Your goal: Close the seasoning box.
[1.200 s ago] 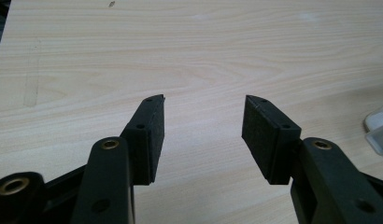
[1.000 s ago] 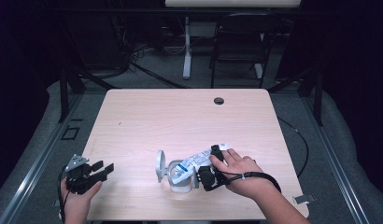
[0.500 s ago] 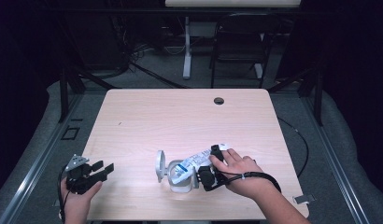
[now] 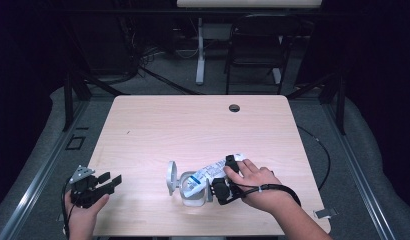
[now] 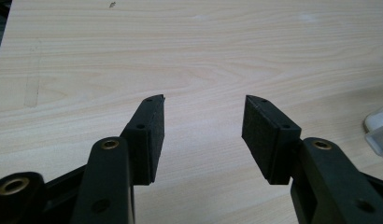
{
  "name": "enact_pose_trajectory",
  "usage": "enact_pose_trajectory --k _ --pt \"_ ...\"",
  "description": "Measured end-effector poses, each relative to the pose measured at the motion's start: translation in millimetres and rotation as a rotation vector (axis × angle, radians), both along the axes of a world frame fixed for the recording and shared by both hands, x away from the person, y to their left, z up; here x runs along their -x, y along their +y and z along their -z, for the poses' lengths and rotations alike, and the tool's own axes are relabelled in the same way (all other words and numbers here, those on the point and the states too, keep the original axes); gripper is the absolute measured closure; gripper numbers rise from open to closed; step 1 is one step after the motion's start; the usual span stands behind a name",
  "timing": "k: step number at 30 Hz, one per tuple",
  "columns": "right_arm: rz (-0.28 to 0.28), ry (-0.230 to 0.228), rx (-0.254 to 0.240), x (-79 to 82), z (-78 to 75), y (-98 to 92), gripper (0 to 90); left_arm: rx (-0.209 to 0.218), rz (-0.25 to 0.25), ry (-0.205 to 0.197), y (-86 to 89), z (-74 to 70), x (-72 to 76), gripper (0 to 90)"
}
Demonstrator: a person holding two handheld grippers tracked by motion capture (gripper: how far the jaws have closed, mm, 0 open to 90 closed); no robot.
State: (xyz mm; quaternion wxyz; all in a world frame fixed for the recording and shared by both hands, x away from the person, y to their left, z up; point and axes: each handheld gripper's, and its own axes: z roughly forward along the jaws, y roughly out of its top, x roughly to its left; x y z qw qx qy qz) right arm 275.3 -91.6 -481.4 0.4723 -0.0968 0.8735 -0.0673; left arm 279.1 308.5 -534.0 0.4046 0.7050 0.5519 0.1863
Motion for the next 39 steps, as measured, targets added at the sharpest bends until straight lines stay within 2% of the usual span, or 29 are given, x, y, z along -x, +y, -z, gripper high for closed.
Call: enact_pose_trajectory --k 39 --pt "-0.016 -0.014 0.005 0.5 -1.3 -0.2 44.5 0.006 -0.002 0.003 1.3 1.0 0.0 49.3"
